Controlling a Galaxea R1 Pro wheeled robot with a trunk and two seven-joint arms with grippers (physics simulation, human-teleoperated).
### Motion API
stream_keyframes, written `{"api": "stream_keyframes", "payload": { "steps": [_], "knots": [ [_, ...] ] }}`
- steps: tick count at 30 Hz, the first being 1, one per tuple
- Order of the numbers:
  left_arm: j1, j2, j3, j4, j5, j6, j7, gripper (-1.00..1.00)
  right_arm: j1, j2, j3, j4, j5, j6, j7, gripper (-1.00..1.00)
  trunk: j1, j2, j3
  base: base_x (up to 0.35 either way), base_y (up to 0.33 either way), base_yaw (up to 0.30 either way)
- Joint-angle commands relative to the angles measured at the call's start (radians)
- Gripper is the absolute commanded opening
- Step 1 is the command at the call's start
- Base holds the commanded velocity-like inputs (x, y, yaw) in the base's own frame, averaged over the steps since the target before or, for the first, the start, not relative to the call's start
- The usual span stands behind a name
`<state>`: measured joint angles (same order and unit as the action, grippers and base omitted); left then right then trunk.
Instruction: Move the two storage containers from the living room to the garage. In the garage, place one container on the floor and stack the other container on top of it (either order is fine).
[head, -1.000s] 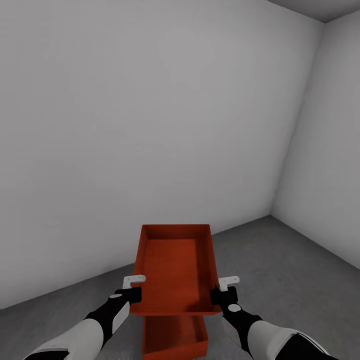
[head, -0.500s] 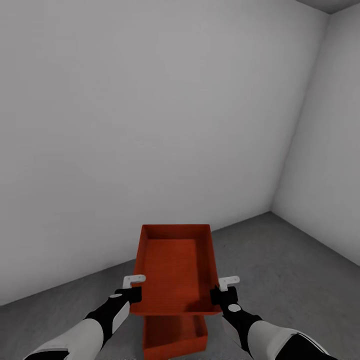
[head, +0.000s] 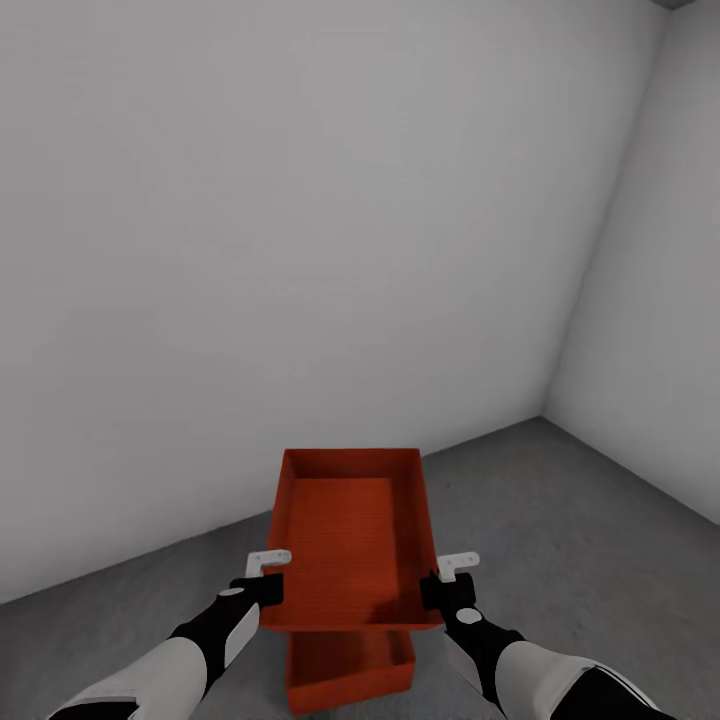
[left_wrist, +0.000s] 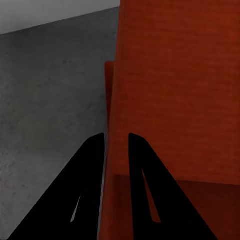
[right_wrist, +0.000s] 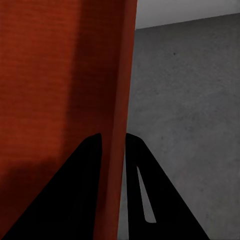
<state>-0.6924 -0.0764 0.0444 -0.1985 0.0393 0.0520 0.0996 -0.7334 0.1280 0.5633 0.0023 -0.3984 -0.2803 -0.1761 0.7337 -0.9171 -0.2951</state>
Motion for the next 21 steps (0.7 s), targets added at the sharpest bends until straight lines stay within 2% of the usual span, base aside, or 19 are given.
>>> {"api": "stream_keyframes", "payload": {
  "steps": [1,21],
  "knots": [
    [-0.001,-0.001,0.063,-0.013,0.030,-0.072,0.019,-1.00,0.000,0.001,-0.033,-0.001,0.010,0.003,0.006,-1.00,0.000,-0.001,-0.003,0.000,0.000,0.000],
    [-0.001,-0.002,0.064,-0.014,0.030,-0.072,0.020,-1.00,0.000,0.000,-0.033,-0.001,0.010,0.002,0.006,-1.00,0.000,-0.001,-0.035,0.000,0.000,0.000]
  ]
}}
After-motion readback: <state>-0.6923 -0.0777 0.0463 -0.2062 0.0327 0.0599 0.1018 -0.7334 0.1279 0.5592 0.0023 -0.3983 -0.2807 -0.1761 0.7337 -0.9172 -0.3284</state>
